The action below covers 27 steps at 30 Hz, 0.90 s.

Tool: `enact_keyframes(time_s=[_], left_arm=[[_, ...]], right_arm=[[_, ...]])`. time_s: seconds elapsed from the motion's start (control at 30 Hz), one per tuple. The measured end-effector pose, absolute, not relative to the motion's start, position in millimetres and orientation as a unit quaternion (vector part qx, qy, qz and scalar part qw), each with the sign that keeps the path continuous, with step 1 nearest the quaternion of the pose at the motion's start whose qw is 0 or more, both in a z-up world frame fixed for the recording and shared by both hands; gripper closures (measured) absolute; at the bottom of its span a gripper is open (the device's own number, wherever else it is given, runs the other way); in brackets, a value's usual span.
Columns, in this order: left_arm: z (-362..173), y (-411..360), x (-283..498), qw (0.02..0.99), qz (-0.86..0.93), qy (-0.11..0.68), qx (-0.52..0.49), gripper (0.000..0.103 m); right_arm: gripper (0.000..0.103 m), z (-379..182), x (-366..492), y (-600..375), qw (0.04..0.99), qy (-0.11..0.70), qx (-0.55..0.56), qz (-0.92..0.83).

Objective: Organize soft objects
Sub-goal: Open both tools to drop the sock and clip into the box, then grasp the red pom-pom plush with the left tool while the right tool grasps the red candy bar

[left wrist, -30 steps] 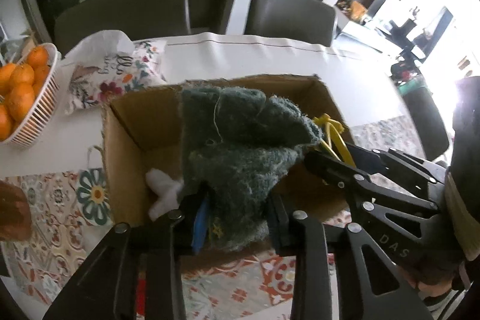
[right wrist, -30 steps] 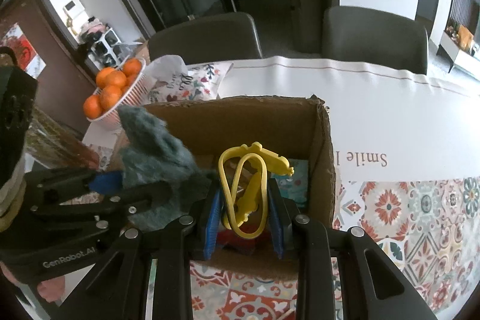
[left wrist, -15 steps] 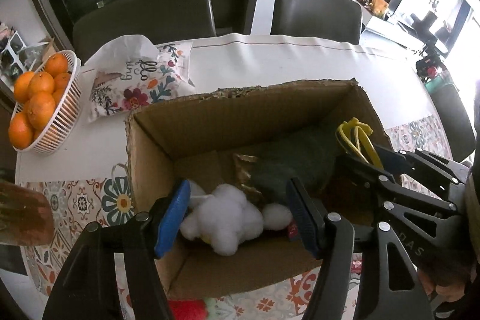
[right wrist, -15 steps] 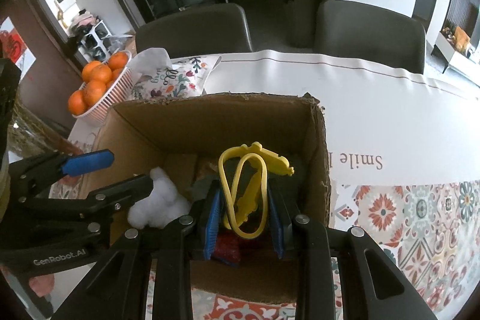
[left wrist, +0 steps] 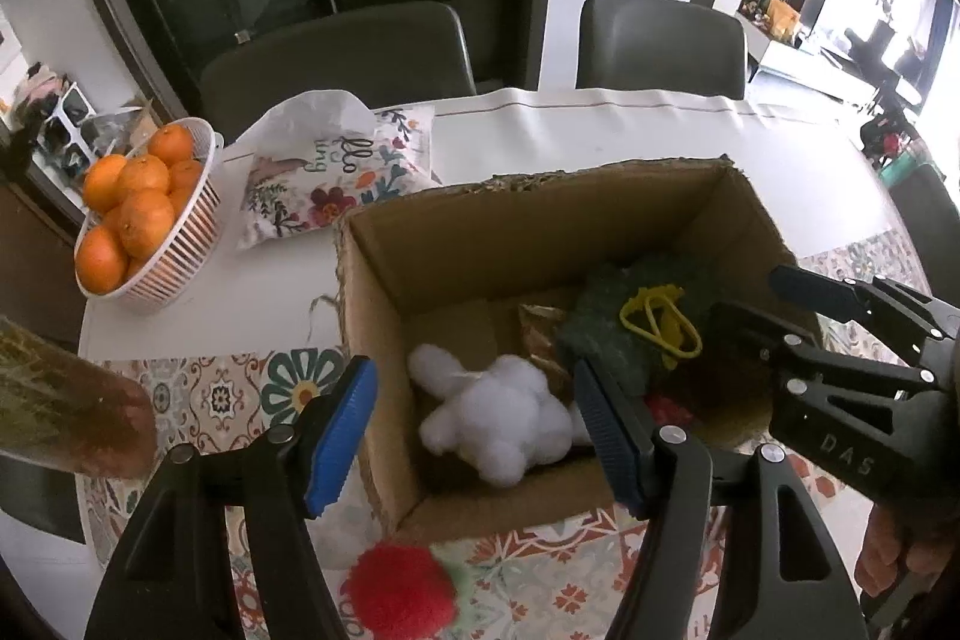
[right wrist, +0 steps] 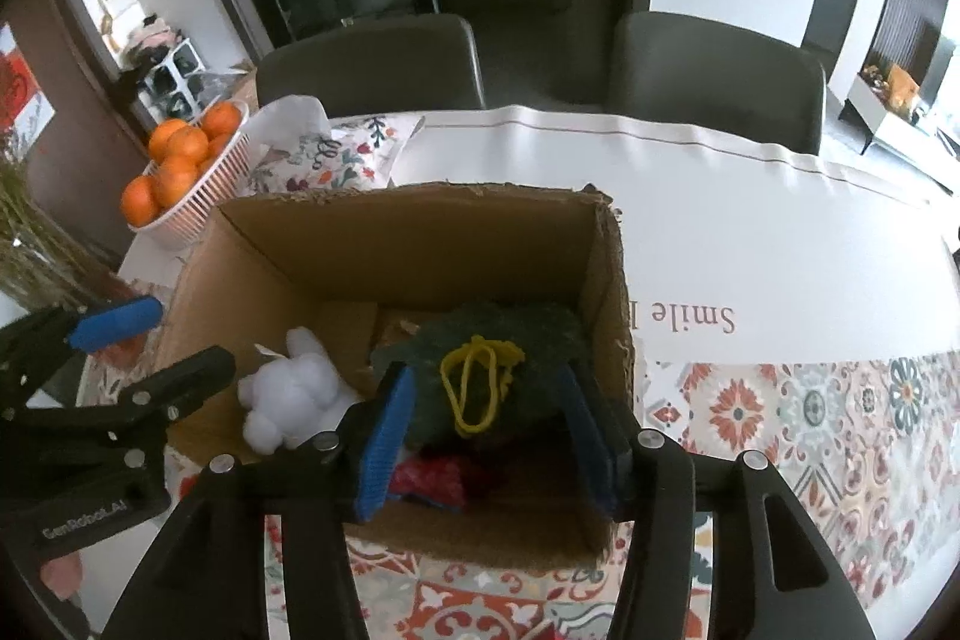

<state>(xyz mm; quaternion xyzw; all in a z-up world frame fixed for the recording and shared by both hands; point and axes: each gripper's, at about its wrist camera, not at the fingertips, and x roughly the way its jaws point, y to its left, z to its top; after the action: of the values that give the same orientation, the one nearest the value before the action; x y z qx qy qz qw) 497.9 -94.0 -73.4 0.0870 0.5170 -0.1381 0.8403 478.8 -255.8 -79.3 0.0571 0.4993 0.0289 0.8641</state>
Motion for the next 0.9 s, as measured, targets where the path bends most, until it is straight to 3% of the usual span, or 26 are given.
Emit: enact_keyframes(time_s=[0.57, 0.9], left_arm=[[-38, -67, 419, 0.878, -0.115, 0.454, 0.097, 0.029], [-36, -50, 372, 0.904, -0.089, 0.406, 0.103, 0.019]], right_arm=[[0.038, -35, 396, -241, 0.897, 0.439, 0.04, -0.021], [0.022, -39, 342, -234, 0.915, 0.391, 0.064, -0.076]])
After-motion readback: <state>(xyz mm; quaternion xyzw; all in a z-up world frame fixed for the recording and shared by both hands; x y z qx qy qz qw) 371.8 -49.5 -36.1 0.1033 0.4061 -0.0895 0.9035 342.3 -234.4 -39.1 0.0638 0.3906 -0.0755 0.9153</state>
